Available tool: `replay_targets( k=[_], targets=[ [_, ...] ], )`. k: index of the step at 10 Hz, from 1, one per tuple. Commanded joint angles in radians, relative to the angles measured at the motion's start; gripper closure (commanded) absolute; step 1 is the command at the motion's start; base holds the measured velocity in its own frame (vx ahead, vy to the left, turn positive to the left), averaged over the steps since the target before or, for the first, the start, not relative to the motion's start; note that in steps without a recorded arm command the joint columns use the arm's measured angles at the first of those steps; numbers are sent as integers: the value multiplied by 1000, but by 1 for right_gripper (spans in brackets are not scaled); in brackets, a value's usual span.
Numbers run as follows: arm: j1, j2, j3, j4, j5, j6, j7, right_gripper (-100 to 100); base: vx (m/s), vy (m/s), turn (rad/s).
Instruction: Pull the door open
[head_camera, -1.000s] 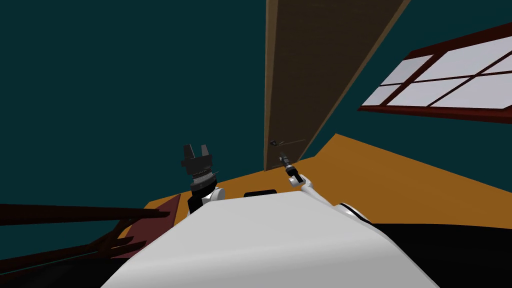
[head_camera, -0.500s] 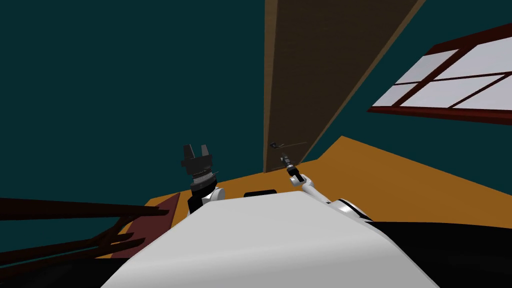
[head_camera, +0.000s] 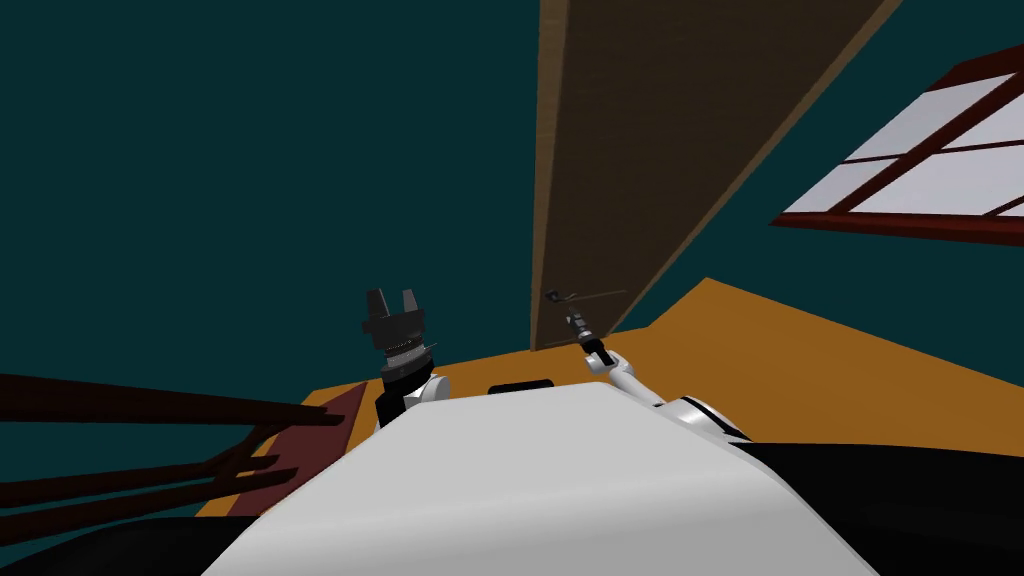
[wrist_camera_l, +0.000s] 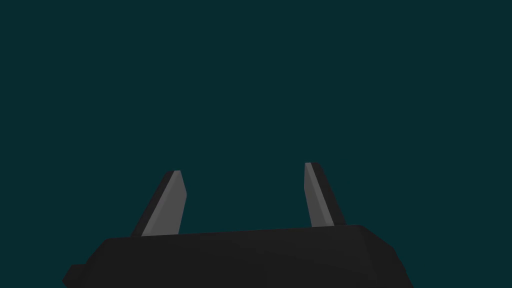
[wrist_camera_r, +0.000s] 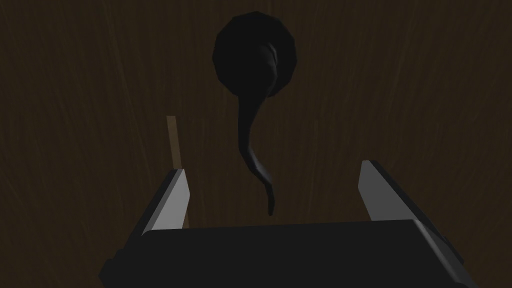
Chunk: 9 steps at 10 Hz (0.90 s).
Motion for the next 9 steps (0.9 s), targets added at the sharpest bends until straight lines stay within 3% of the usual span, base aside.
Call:
replay_targets(
  k=[1, 2, 4, 7, 9],
  targets=[
    [19, -22, -18, 5, -11, -15, -16, -100, 191, 58, 176],
    [28, -39, -31, 23, -19, -33, -28, -100, 176, 86, 257],
    [32, -47, -38, 32, -23, -41, -35, -100, 109, 48, 65],
    [53, -88, -70, 76, -43, -83, -65, -100, 159, 24, 196],
    [62, -85, -70, 56, -43, -74, -60, -100, 81, -3, 11]
  ],
)
